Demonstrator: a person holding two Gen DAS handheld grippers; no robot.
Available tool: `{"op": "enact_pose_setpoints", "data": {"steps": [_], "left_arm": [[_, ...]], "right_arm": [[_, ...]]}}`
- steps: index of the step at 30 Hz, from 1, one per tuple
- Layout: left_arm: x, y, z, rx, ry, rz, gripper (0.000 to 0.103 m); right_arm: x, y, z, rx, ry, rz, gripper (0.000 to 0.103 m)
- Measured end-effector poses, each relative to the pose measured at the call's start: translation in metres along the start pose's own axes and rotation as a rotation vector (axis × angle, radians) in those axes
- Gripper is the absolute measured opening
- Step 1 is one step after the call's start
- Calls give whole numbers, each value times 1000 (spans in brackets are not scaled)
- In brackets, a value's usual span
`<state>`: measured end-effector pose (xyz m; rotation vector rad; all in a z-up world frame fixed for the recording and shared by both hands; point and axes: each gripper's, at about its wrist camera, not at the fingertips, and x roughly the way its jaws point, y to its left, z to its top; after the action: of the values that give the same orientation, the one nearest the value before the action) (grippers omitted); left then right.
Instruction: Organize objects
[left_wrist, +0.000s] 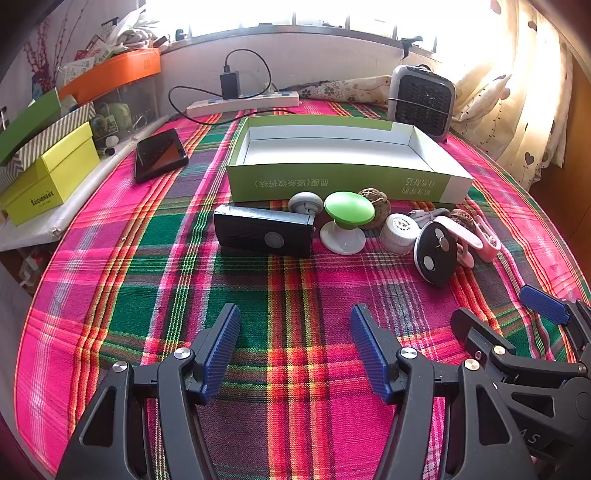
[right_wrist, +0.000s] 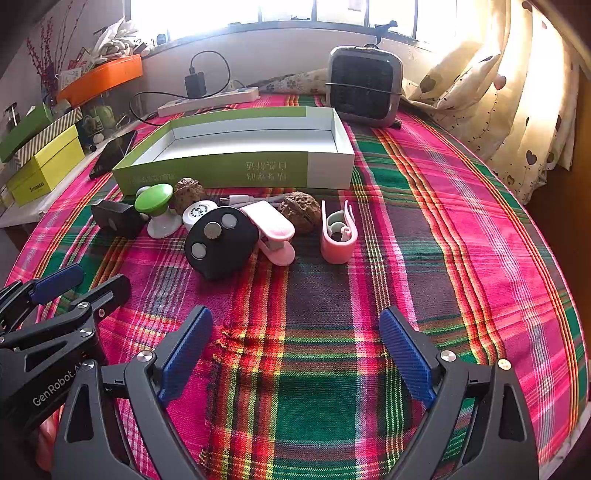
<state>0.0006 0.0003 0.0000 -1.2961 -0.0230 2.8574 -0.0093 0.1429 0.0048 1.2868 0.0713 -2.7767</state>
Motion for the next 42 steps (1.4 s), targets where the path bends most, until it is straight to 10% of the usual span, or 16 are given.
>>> {"op": "enact_pose_setpoints", "data": {"steps": [42], "left_arm": [[-5,17,1,94,-25,-154,61]], "right_arm": [[-1,-9,4,-61,14,59,92]]}}
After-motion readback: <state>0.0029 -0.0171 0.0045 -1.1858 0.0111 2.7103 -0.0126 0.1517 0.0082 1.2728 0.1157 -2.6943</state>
